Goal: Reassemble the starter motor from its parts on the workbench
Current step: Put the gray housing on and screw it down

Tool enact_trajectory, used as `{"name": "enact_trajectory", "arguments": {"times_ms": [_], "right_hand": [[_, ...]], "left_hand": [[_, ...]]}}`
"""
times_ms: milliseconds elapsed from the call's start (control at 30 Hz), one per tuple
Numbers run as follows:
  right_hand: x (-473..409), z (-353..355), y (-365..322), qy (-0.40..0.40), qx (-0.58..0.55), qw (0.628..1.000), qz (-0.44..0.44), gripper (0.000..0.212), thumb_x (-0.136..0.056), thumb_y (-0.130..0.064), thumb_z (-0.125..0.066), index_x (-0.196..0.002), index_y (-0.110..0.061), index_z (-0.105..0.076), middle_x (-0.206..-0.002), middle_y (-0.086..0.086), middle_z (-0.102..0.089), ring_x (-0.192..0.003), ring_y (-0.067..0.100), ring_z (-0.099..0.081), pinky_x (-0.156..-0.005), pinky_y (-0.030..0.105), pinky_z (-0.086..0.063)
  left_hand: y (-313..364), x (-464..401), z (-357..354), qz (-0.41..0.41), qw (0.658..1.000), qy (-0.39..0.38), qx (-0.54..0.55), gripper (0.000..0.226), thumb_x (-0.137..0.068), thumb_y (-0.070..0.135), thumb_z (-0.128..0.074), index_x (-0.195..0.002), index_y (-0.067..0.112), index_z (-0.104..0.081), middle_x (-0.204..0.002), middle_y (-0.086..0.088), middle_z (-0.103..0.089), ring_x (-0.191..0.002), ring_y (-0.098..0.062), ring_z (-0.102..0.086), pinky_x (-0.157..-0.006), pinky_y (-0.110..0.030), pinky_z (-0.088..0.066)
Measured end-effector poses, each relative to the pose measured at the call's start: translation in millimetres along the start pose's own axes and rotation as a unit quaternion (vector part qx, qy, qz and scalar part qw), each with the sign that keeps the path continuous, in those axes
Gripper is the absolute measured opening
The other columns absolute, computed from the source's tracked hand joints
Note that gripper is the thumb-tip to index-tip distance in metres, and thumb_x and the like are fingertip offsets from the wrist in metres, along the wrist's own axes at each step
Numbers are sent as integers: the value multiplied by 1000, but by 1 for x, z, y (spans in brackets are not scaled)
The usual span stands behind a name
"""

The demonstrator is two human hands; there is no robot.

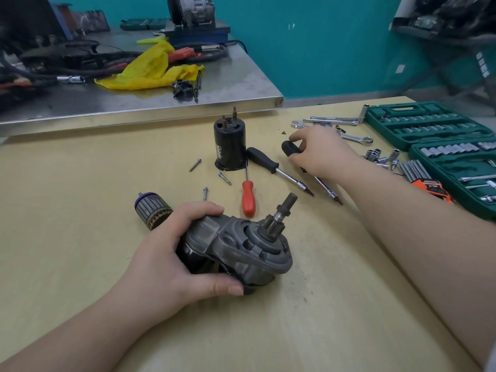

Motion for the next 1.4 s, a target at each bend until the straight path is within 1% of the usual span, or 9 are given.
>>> {"name": "enact_trajectory", "arguments": {"times_ms": [100, 367, 467, 567, 667, 867, 1100, 1233, 1400], "right_hand": [[0, -2, -2, -9, 50, 999, 7, 45, -98, -29, -67, -143, -27, -63, -131, 4, -71, -121, 29, -62, -90, 35, -52], [4, 5, -8, -21, 61, 998, 1, 45, -96, -38, -69, -140, -29, -66, -125, -1, -72, -112, 23, -65, -93, 37, -56], [9, 19, -19, -4, 13, 1000, 4, 25, -93, -43, -67, -113, -30, -76, -108, -9, -72, -81, 11, -64, -70, 35, -59], [19, 27, -38, -21, -37, 999, 23, 20, -92, -47, -69, -87, -29, -76, -79, -9, -68, -62, 7, -59, -45, 22, -44], [38, 29, -68, -64, -72, 993, 74, 32, -92, -53, -71, -76, -25, -75, -70, -6, -73, -63, 11, -65, -52, 23, -45], [87, 10, -117, -234, -104, 950, 179, 27, -94, -57, -70, -96, -31, -77, -82, -18, -78, -76, 1, -72, -72, 30, -59], [104, 11, -125, -327, -152, 906, 222, 30, -91, -61, -73, -106, -36, -77, -96, -11, -80, -91, 6, -76, -84, 36, -62], [114, 8, -124, -375, -106, 886, 251, 34, -87, -63, -77, -113, -41, -74, -95, -25, -77, -87, 0, -74, -73, 20, -61], [115, 1, -119, -414, -97, 872, 245, 42, -86, -58, -80, -120, -34, -72, -100, -20, -77, -88, 5, -76, -71, 30, -65]], "left_hand": [[1, 0, 0, 0, 1000, 1, -5, 92, -36, 79, -95, -119, 56, -64, -119, 23, -72, -105, -1, -71, -91, -9, -50], [0, 0, 0, 4, 1000, 1, -12, 94, -35, 80, -95, -119, 56, -63, -119, 22, -71, -105, -2, -70, -91, -10, -50], [1, 0, 0, 2, 1000, -3, -14, 92, -37, 80, -95, -120, 56, -62, -118, 22, -72, -104, -3, -71, -90, -8, -50], [2, 0, 0, -2, 1000, -5, -21, 92, -41, 82, -93, -122, 55, -60, -118, 20, -71, -105, -5, -70, -91, -11, -51], [2, 1, 0, -9, 1000, -7, -28, 91, -44, 83, -91, -124, 54, -58, -118, 19, -71, -106, -9, -70, -92, -14, -51], [6, 1, 1, -29, 999, -12, -12, 87, -54, 75, -93, -129, 50, -58, -121, 15, -71, -112, -13, -70, -95, -13, -50], [11, 1, 0, -41, 999, -14, 6, 79, -60, 70, -94, -127, 43, -62, -120, 16, -70, -108, -9, -70, -93, -14, -50], [11, 1, 4, -40, 999, -2, 4, 70, -63, 72, -90, -120, 42, -63, -113, 16, -70, -98, -9, -69, -85, -15, -52], [8, 3, 10, -28, 999, 19, -5, 67, -66, 82, -83, -112, 37, -62, -103, 8, -68, -88, -22, -66, -74, -28, -54]]}}
Point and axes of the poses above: each hand's wrist, its own x-axis away from the middle knuckle, its own z-axis out of the back of the hand, y = z × x, the point moved 8 cm from there along -x, towards the middle knuckle
